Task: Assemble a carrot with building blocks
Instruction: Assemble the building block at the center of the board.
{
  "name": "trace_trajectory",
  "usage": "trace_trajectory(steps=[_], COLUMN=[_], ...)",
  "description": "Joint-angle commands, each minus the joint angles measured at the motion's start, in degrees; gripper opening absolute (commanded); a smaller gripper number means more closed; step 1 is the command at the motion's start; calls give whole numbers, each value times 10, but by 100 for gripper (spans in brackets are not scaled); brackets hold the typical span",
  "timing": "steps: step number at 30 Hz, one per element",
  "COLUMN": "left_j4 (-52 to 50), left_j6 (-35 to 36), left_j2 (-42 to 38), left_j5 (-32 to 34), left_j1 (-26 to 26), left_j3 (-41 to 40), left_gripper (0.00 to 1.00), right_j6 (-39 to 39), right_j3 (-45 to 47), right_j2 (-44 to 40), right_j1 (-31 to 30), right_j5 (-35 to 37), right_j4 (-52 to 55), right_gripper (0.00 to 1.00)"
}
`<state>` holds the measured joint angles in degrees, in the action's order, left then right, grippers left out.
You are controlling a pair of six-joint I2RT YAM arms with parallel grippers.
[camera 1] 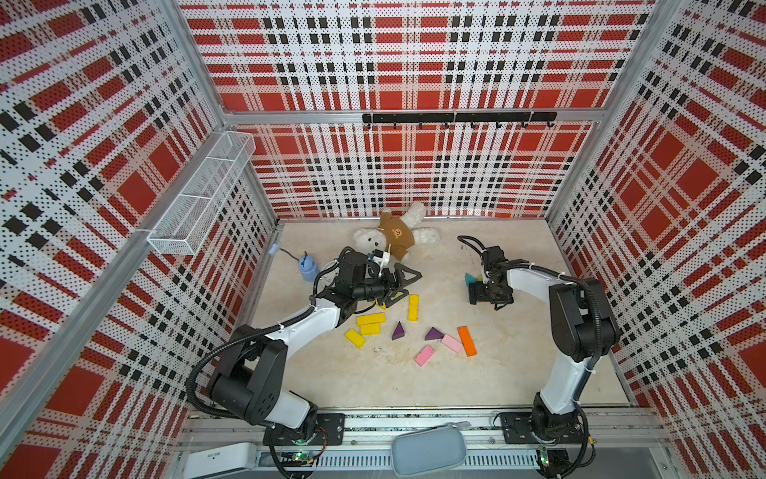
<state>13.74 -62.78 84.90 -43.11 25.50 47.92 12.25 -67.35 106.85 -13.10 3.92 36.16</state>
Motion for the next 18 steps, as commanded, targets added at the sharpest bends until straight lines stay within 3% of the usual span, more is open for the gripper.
trace_trajectory(steps=[1,18], left_j4=[18,19], left_j6=[-11,-10], left_j2=[1,4], left_j5=[-8,-10], left_j1=[4,4], left_j3=[3,3], left_gripper=[99,99], right_j6=[2,-7], right_j3=[-1,-10], right_j2=[-5,4], right_j1=[-2,-1], right_j5=[1,-1], right_j4=[-5,-7], right_gripper=[90,90])
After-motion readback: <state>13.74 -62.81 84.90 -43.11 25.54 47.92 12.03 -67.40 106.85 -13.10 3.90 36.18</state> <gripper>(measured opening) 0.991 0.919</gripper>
